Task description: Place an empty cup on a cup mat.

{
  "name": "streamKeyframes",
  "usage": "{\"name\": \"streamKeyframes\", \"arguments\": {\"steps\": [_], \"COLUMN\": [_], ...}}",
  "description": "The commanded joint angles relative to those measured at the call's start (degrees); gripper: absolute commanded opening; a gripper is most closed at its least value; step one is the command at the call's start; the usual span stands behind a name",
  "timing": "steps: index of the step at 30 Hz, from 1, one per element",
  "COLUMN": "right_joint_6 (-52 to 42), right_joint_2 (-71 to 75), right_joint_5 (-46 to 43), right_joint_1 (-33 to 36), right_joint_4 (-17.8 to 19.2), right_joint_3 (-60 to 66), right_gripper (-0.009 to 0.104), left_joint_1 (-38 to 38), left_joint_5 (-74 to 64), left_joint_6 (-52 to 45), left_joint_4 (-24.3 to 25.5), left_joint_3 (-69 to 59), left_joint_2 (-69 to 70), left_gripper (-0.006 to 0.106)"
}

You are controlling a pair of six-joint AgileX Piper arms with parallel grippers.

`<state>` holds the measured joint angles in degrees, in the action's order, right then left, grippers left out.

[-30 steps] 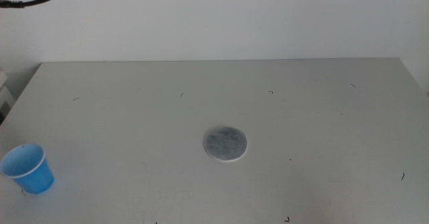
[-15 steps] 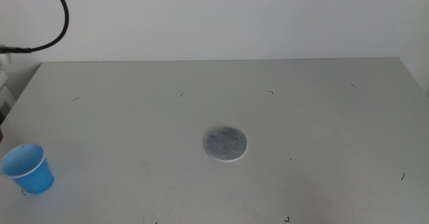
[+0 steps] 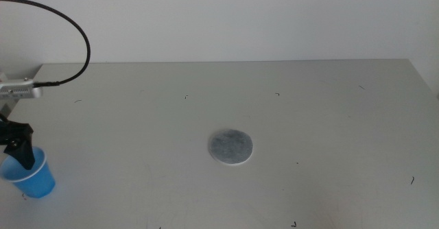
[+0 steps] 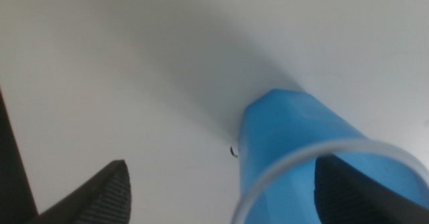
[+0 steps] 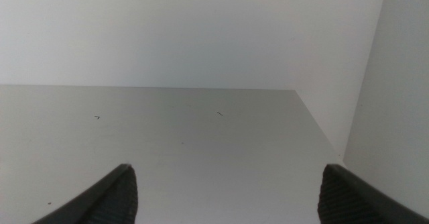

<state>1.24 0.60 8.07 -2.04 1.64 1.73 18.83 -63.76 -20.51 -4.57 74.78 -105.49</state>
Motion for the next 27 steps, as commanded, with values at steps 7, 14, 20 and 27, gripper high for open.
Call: {"name": "streamKeyframes", "arguments": {"steps": [7, 14, 20, 27], "right_joint_6": [-0.3, -0.3, -0.3, -0.3], "right_joint_2": [1.5, 1.5, 1.5, 1.5], "right_joint_5": [-4.3, -4.3, -4.3, -4.3], "right_joint_1": [0.0, 0.0, 0.0, 0.0], "right_joint_4": [0.8, 0.8, 0.8, 0.8], "right_joint_3": [-0.5, -0.5, -0.5, -0.5], "right_gripper": [0.094, 0.094, 0.094, 0.094], "left_joint_1": [0.2, 0.2, 0.0, -0.2], "left_joint_5": [1.9, 2.4, 1.0, -1.4], "left_joint_6": [0.0, 0.0, 0.3, 3.4], "left_joint_4": [-0.6, -1.1, -1.1, -0.7], "left_joint_3": [1.8, 1.8, 1.8, 1.8], "left_joint_2": [-1.1, -1.9, -1.9, -0.1], "left_gripper": [0.089, 0.034, 0.0, 0.0]}}
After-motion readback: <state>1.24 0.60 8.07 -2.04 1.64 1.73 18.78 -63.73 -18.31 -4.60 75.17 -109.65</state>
